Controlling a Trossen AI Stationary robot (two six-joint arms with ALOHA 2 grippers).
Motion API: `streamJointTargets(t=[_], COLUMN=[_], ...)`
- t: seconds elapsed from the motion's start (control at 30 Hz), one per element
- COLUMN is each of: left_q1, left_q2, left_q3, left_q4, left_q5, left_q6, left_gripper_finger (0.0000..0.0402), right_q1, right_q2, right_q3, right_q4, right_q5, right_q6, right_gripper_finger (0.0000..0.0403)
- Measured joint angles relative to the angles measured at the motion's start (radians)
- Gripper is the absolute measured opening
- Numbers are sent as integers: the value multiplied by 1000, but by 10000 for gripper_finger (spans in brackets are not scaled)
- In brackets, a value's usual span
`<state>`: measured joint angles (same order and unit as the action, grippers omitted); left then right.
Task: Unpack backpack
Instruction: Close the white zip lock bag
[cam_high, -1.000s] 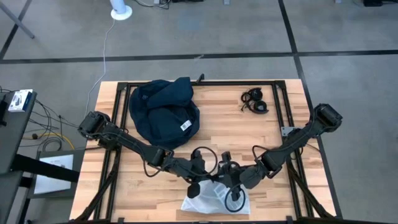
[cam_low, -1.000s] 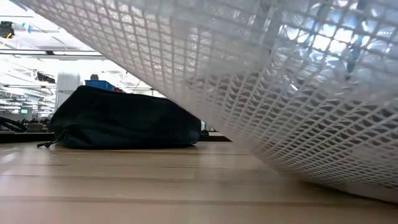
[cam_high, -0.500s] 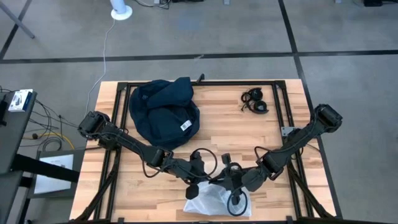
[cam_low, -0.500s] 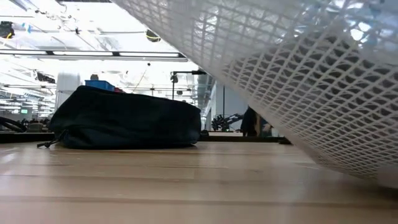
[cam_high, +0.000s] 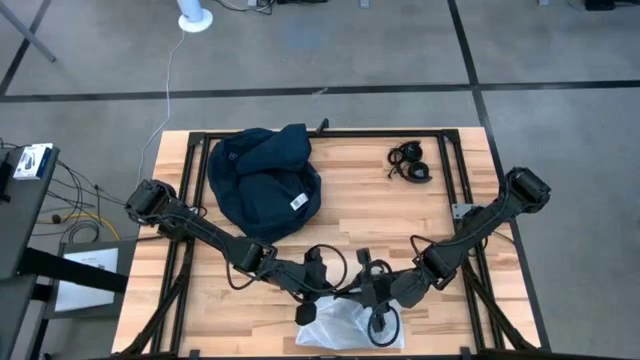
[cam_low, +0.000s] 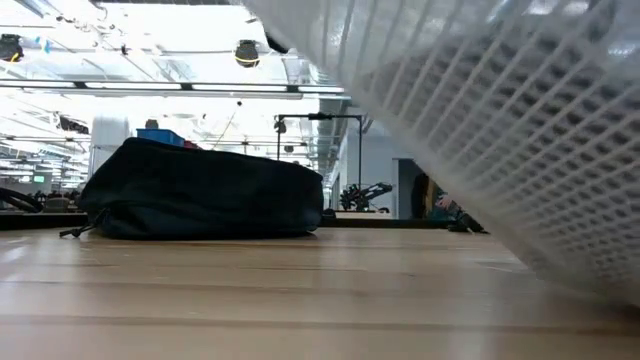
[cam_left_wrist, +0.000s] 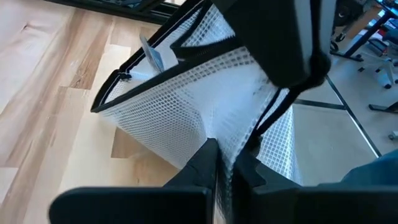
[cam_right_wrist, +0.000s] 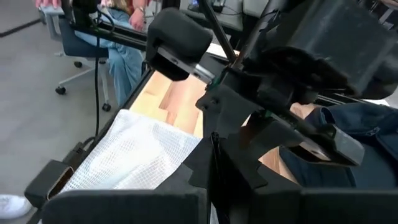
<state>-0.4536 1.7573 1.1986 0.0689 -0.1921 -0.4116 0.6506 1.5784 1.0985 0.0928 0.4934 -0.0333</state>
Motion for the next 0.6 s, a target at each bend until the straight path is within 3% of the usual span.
streamJointTargets(t=[0.23, 0.47, 0.6], left_q1=[-12, -12, -4], left_q2=[2, 4, 4], left_q3=[-1, -3, -3], left_q4=[44, 178, 181], left_q5=[0, 0, 4], left_q6=[76, 254, 267], left_gripper_finger=[0, 0, 0], right_q1=[5, 3, 2], right_q2=[-12, -16, -16], right_q3=[0, 3, 3], right_q4=[78, 98, 92], right_q5=[-3, -3, -3], right_q6=[2, 1, 0], right_gripper_finger=[11, 11, 11])
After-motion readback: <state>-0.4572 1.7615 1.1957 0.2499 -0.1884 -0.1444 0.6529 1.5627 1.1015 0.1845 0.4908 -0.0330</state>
